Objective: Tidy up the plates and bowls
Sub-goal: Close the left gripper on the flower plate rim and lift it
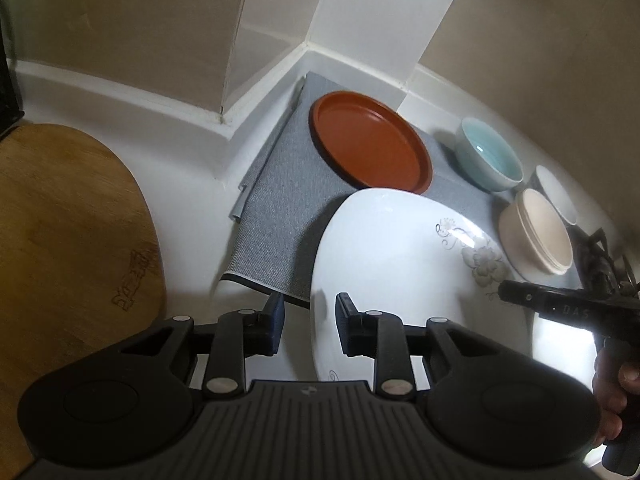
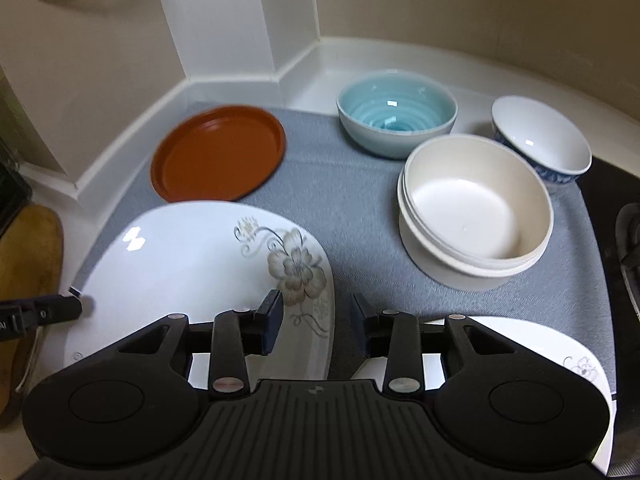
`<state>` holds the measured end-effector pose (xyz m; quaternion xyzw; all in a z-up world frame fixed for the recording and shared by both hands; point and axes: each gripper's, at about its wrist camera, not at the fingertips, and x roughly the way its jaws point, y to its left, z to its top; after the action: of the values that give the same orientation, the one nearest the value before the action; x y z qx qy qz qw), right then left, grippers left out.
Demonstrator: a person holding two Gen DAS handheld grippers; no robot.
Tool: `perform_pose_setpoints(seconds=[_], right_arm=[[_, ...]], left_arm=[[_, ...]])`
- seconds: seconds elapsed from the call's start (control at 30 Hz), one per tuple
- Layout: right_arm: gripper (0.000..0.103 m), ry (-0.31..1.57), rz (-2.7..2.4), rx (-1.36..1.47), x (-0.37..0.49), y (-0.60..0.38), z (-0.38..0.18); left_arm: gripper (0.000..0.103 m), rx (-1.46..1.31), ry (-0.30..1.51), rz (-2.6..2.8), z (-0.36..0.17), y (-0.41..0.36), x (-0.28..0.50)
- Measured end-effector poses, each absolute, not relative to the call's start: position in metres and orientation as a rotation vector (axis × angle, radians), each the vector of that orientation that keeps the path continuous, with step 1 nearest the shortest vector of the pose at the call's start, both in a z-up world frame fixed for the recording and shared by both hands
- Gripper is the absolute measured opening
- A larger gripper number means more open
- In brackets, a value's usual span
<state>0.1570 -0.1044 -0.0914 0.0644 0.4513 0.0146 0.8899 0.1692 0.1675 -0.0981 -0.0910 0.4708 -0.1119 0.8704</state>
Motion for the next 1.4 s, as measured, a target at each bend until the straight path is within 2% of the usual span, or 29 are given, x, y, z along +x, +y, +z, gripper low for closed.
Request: perform_pose_setpoints(seconds=[0.57, 0.9, 1.03, 1.4], right_arm=[[0.039, 1.007, 0.071, 0.147, 0.167, -0.098, -0.111], [0.038, 0.982, 0.075, 0.145, 0.164, -0.098, -0.113], [0.033, 0.972, 0.061, 0.198, 0.163, -0.104, -0.112], [0.032, 0.918, 0.041, 0.237, 0.152, -0.110, -0.097]], left_arm=[[0.031, -0.174, 1.012, -0.272, -0.108, 0.160, 0.180], [0.027, -0.147, 1.003, -0.330, -0.117, 0.153, 0.185], [0.025, -0.150, 1.000, -0.337, -0.117, 0.154, 0.183], [0.025, -0.120, 0.937, -0.346, -0.095, 0.150, 0.166]])
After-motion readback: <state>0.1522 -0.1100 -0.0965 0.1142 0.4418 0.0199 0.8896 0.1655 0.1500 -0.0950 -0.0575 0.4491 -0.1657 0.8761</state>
